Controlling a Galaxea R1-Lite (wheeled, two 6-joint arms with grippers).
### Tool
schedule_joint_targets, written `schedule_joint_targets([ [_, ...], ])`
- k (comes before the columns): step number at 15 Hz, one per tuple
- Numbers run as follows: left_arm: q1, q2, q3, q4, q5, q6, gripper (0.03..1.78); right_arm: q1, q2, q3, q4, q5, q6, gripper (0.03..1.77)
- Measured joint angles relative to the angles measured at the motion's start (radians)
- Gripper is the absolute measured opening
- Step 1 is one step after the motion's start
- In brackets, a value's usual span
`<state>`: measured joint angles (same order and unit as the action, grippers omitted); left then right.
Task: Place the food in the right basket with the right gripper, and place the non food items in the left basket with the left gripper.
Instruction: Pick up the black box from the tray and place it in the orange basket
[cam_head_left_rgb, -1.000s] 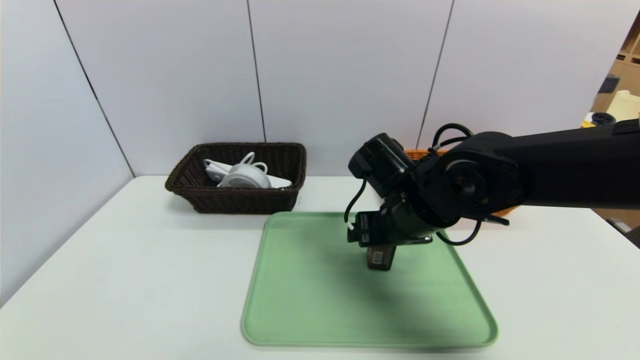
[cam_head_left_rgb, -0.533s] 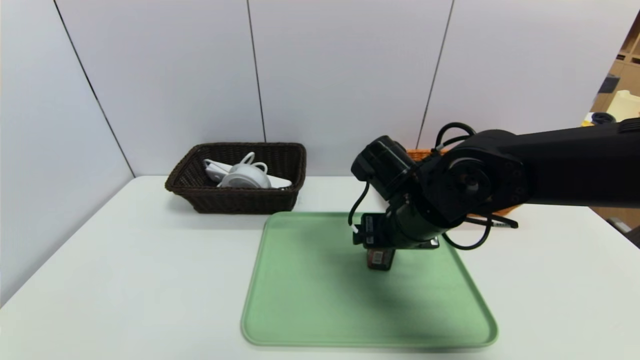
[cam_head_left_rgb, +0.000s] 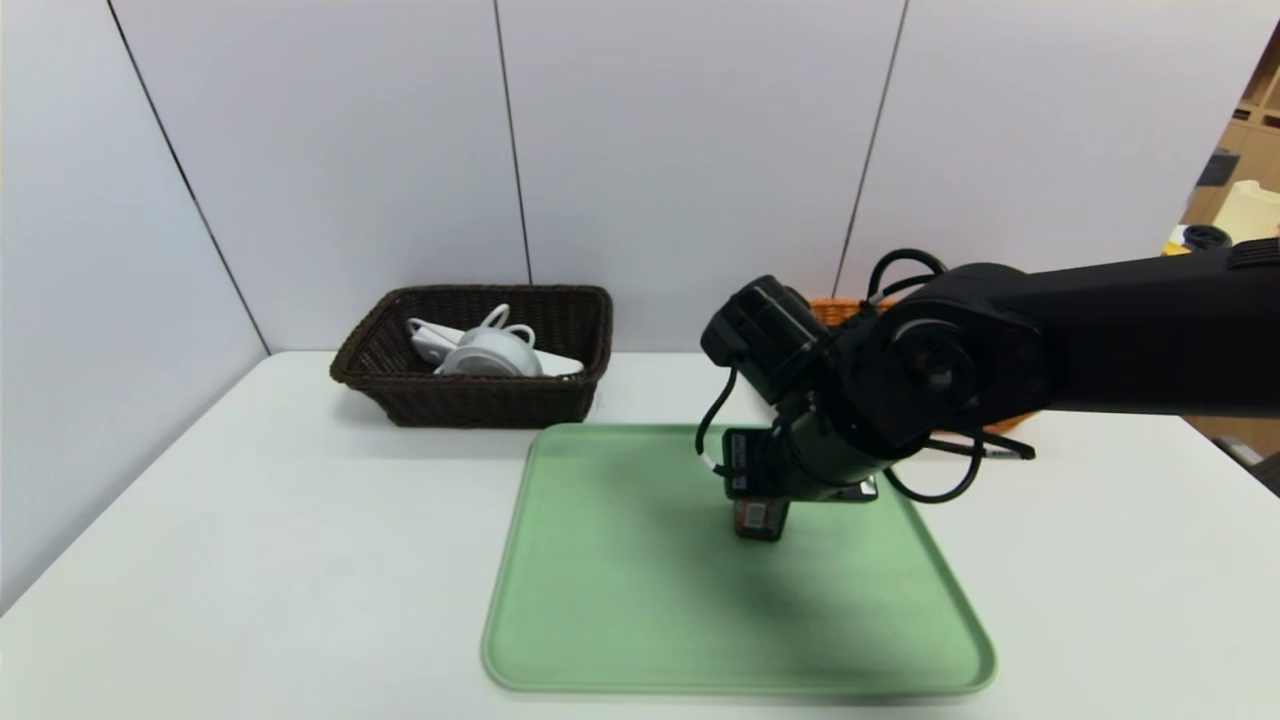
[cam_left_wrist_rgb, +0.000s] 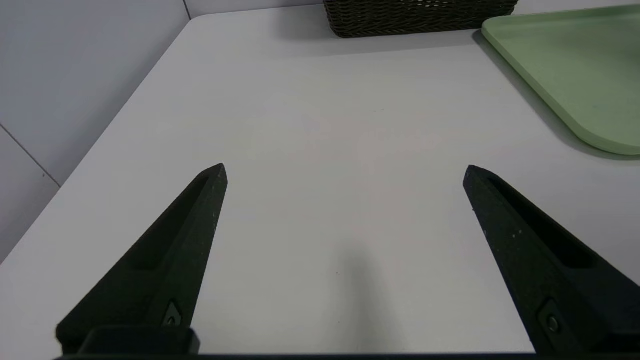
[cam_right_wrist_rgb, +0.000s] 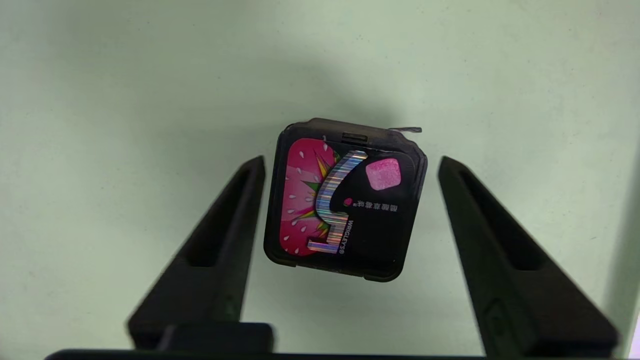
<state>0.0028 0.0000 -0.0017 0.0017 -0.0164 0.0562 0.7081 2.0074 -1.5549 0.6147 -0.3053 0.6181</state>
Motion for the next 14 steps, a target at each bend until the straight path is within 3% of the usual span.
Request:
schedule_joint_targets([
  [4, 0.0, 0.0, 0.0, 0.0, 0.0, 0.0, 1.69, -0.001, 0.01, 0.001, 0.0, -0.017, 0.0, 0.74],
  [10, 0.0, 0.0, 0.0, 0.0, 0.0, 0.0, 1.69, -0.001, -0.029, -0.008, 0.0, -0.03, -0.013, 0.74],
  [14, 0.0, 0.0, 0.0, 0.0, 0.0, 0.0, 1.69, -0.046, -0.101, -0.105, -0.004, -0.032, -0.049, 0.74],
])
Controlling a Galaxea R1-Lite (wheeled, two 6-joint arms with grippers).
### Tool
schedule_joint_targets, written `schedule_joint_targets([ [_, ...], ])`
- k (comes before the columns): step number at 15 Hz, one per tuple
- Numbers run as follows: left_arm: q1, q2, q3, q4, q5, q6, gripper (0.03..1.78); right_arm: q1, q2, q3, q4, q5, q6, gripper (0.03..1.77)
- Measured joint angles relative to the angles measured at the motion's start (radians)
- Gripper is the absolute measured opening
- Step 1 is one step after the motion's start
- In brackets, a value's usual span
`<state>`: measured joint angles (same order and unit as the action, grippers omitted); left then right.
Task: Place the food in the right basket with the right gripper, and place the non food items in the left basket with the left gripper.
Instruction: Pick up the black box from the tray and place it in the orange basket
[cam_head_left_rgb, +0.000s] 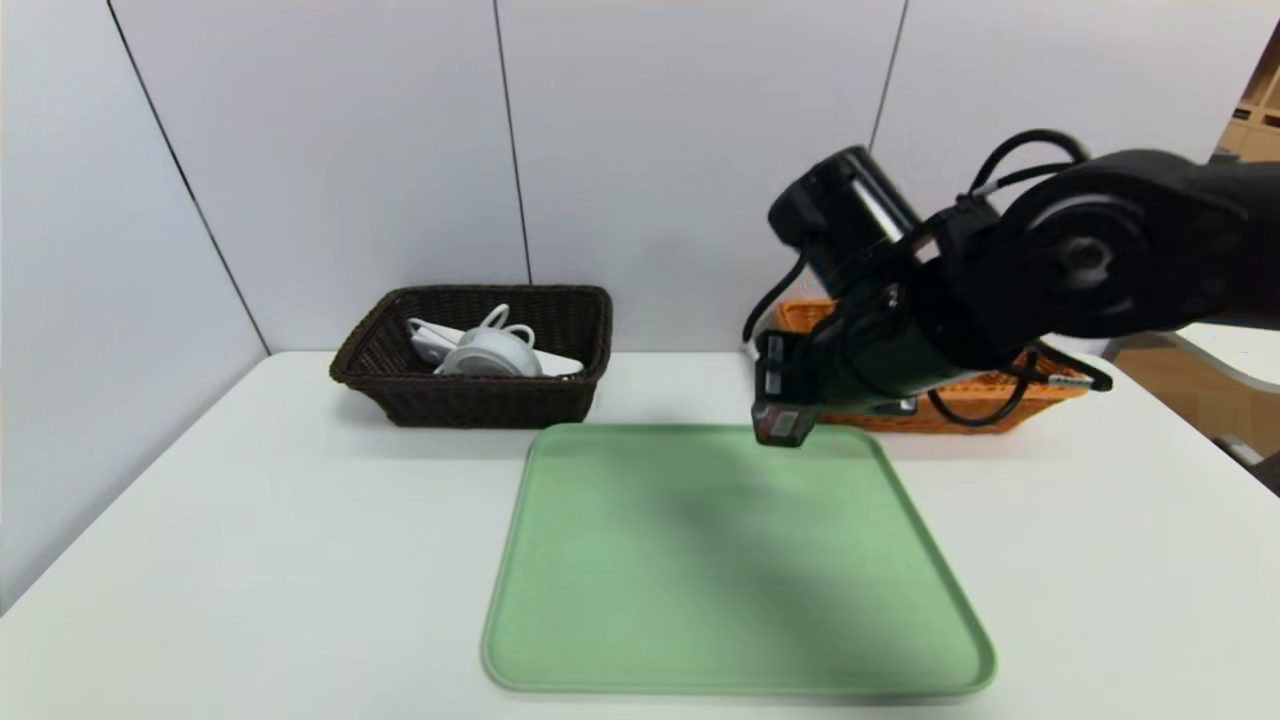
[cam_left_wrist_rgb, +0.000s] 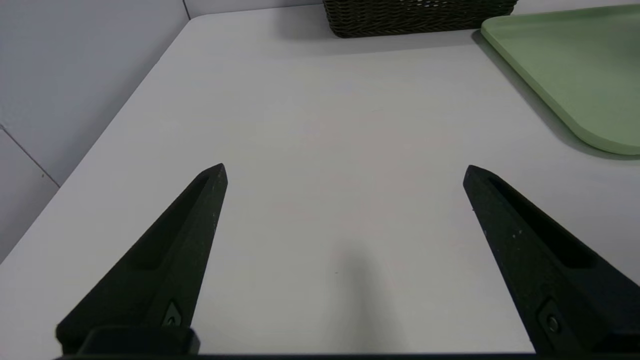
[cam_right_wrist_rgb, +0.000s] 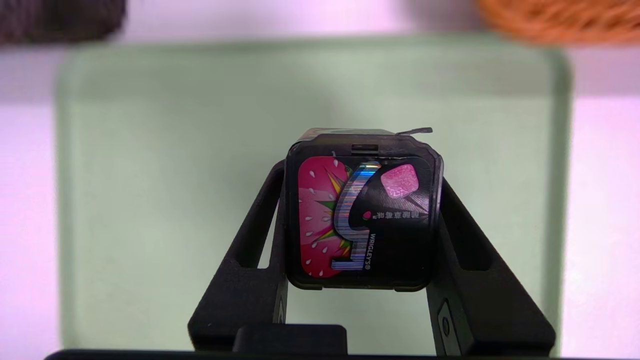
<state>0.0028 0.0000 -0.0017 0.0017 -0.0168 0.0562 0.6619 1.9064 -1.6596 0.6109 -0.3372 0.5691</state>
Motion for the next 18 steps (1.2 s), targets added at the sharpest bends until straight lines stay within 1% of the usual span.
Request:
schedule_joint_targets([
  [2, 0.0, 0.0, 0.0, 0.0, 0.0, 0.0, 1.69, -0.045, -0.024, -0.059, -0.005, 0.0, -0.019, 0.74],
  [5, 0.0, 0.0, 0.0, 0.0, 0.0, 0.0, 1.69, -0.148, -0.037, -0.11, -0.019, 0.0, -0.057, 0.74],
  [8, 0.0, 0.0, 0.0, 0.0, 0.0, 0.0, 1.69, -0.255, -0.032, -0.124, -0.057, 0.0, -0.092, 0.74],
  [12, 0.0, 0.0, 0.0, 0.0, 0.0, 0.0, 1.69, -0.396, 0.02, -0.126, -0.066, 0.001, -0.105, 0.74],
  [15, 0.0, 0.0, 0.0, 0.0, 0.0, 0.0, 1.69, -0.462, 0.083, -0.128, -0.097, 0.002, -0.11, 0.74],
  [18, 0.0, 0.0, 0.0, 0.0, 0.0, 0.0, 1.69, -0.505, 0.147, -0.128, -0.139, 0.002, -0.125, 0.74],
])
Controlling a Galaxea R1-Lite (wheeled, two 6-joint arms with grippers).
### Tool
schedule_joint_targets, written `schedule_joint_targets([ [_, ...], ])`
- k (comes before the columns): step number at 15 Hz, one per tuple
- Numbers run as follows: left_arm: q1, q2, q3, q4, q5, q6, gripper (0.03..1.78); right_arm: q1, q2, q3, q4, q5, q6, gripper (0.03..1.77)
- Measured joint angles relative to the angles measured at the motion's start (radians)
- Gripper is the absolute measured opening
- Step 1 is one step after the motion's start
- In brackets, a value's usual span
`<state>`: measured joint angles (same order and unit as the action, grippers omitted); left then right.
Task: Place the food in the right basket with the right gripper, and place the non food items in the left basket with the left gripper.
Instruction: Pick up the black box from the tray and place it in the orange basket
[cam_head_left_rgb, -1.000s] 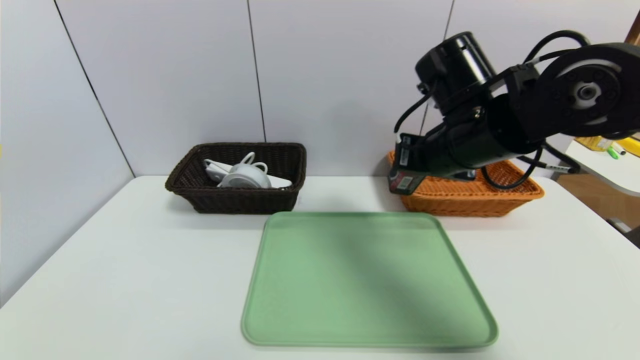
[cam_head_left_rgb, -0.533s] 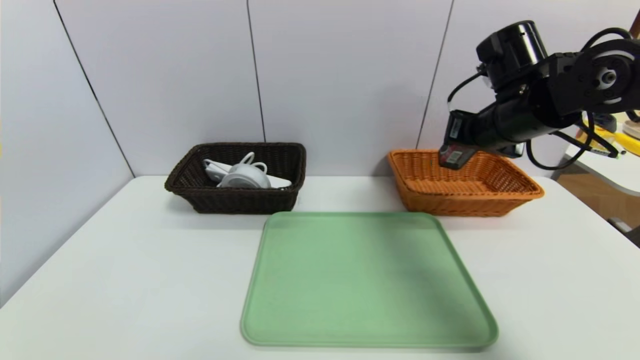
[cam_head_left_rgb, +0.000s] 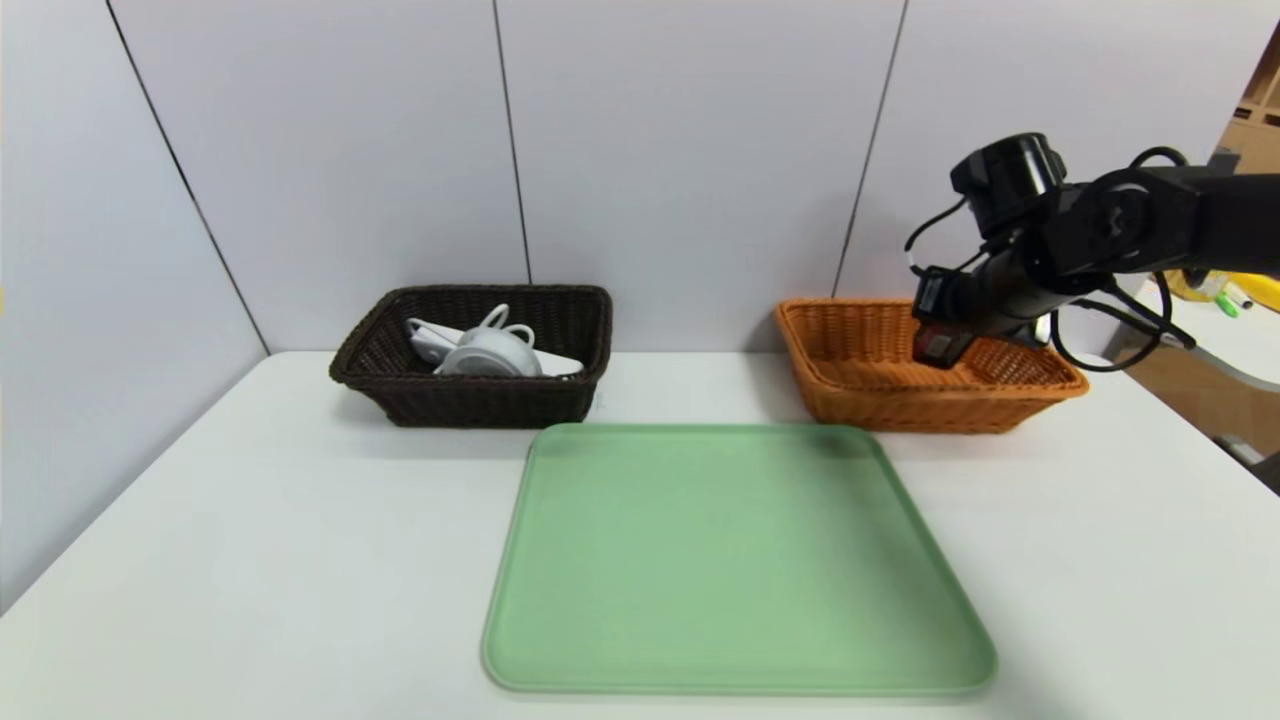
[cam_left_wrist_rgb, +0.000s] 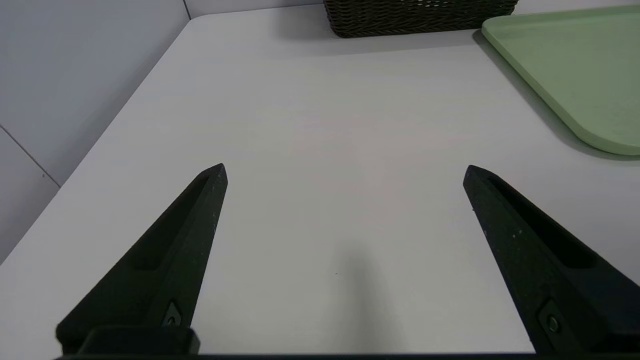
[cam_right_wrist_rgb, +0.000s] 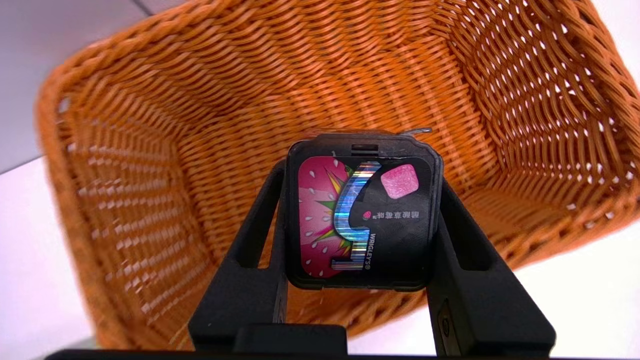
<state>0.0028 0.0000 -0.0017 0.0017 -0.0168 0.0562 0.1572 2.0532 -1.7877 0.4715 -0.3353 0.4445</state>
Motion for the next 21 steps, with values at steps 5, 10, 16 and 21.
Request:
schedule_joint_targets([
  [5, 0.0, 0.0, 0.0, 0.0, 0.0, 0.0, 1.69, -0.037, 0.082, -0.01, -0.007, 0.0, -0.008, 0.74],
  [10, 0.0, 0.0, 0.0, 0.0, 0.0, 0.0, 1.69, -0.045, 0.108, -0.034, -0.004, 0.004, -0.029, 0.74],
  [16, 0.0, 0.0, 0.0, 0.0, 0.0, 0.0, 1.69, -0.043, 0.109, -0.05, -0.005, 0.003, -0.037, 0.74],
  [21, 0.0, 0.0, 0.0, 0.0, 0.0, 0.0, 1.69, -0.04, 0.11, -0.051, -0.008, 0.001, -0.036, 0.99],
])
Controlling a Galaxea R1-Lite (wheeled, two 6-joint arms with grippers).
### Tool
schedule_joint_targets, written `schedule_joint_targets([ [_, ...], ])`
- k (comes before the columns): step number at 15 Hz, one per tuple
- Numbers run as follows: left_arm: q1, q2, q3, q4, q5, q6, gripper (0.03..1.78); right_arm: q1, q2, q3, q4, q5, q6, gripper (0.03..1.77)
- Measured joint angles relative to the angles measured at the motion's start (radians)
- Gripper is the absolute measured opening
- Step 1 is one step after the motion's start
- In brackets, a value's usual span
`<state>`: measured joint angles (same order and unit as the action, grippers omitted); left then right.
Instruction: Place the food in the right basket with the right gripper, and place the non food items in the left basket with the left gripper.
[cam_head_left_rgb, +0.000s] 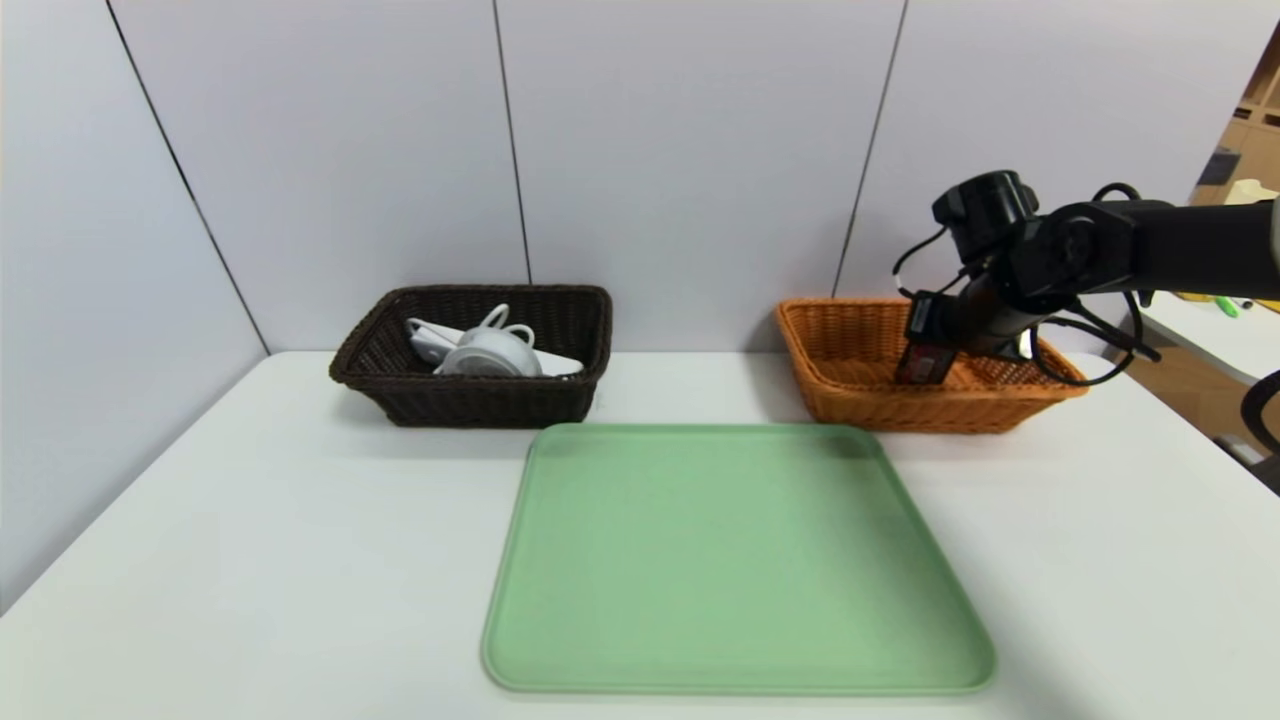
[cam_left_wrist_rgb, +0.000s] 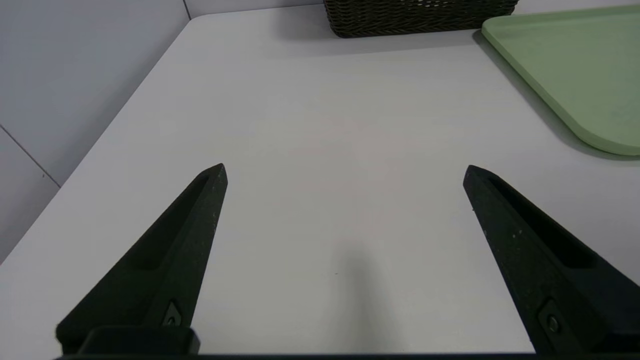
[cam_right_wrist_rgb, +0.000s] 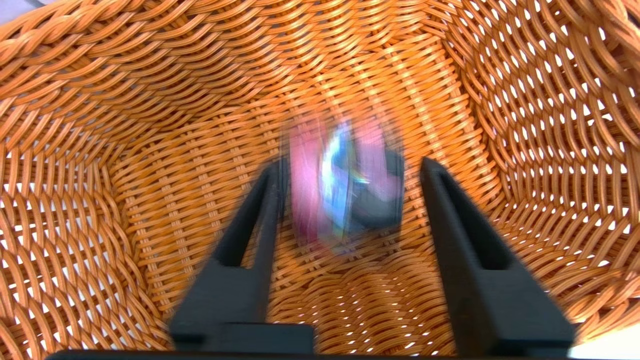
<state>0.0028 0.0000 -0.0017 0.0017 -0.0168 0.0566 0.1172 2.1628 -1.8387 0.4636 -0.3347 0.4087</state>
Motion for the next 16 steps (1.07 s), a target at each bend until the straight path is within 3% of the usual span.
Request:
schedule_joint_targets([
  [4, 0.0, 0.0, 0.0, 0.0, 0.0, 0.0, 1.69, 0.0, -0.002, 0.0, 0.005, 0.001, 0.0, 1.28],
  [8, 0.0, 0.0, 0.0, 0.0, 0.0, 0.0, 1.69, 0.004, -0.064, 0.011, 0.015, 0.001, 0.002, 1.45],
  [16, 0.0, 0.0, 0.0, 0.0, 0.0, 0.0, 1.69, 0.039, -0.503, 0.311, 0.018, 0.006, -0.013, 1.62],
])
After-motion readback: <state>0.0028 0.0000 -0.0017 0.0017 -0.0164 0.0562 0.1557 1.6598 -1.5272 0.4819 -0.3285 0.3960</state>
